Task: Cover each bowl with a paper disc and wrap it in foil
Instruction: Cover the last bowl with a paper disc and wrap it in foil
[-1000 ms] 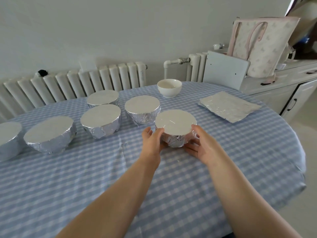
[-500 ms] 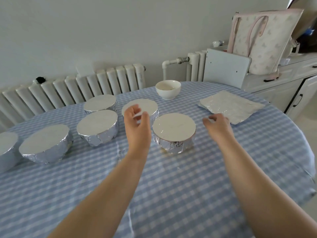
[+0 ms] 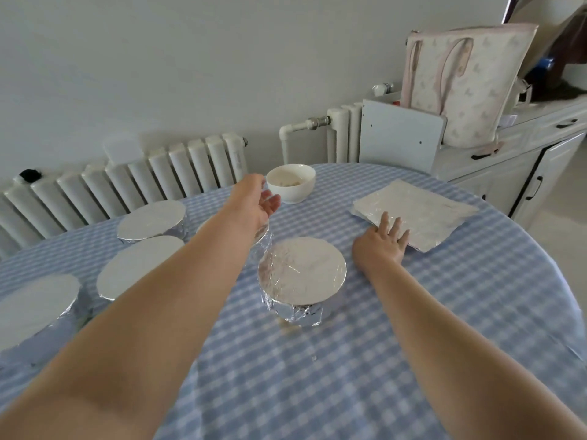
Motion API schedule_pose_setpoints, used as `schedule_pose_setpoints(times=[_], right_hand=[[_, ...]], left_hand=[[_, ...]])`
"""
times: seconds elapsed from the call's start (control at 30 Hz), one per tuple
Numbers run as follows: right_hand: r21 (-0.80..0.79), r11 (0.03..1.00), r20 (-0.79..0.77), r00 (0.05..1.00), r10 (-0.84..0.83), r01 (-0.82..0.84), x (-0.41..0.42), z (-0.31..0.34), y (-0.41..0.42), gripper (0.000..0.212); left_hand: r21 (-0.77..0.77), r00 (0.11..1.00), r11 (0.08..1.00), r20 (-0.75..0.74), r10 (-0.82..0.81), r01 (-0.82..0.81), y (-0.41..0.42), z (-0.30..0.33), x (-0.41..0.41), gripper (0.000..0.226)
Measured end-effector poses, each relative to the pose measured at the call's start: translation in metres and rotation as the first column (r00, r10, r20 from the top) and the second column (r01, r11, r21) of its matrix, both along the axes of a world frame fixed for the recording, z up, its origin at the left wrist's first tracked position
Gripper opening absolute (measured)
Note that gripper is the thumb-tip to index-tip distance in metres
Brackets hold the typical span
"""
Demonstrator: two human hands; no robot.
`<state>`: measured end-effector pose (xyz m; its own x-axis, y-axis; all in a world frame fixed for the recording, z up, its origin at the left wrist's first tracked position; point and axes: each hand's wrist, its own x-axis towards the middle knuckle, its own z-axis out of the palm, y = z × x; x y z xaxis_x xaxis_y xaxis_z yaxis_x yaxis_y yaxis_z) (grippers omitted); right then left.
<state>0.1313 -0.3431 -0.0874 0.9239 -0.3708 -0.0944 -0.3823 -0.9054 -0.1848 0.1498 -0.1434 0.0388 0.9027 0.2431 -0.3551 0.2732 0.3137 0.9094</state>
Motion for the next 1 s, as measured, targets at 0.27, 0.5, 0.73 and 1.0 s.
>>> schedule_pose_setpoints(times=[0.27, 0.5, 0.73, 1.0], right_hand=[[0.06, 0.998, 0.107, 0.994, -0.007, 0.001, 0.007, -0.008, 0.002, 0.062], [0.06, 0.997, 0.238, 0.97, 0.041, -0.057, 0.012, -0.014, 0.003, 0.063], [0.094, 0.989, 0.318, 0.945, 0.075, -0.11, 0.014, -0.013, 0.002, 0.055], [0.08, 0.988, 0.366, 0.926, 0.091, -0.129, 0.013, -0.013, 0.003, 0.053]], left_hand=[[0.082, 0.986, 0.995, -0.16, -0.038, 0.052, -0.018, -0.015, 0.062, 0.064], [0.14, 0.98, 0.989, -0.196, -0.023, 0.052, -0.025, -0.023, 0.087, 0.052], [0.106, 0.973, 0.992, -0.227, -0.05, 0.076, -0.031, -0.031, 0.104, 0.05], [0.072, 0.962, 0.993, -0.263, -0.074, 0.096, -0.031, -0.035, 0.109, 0.048]])
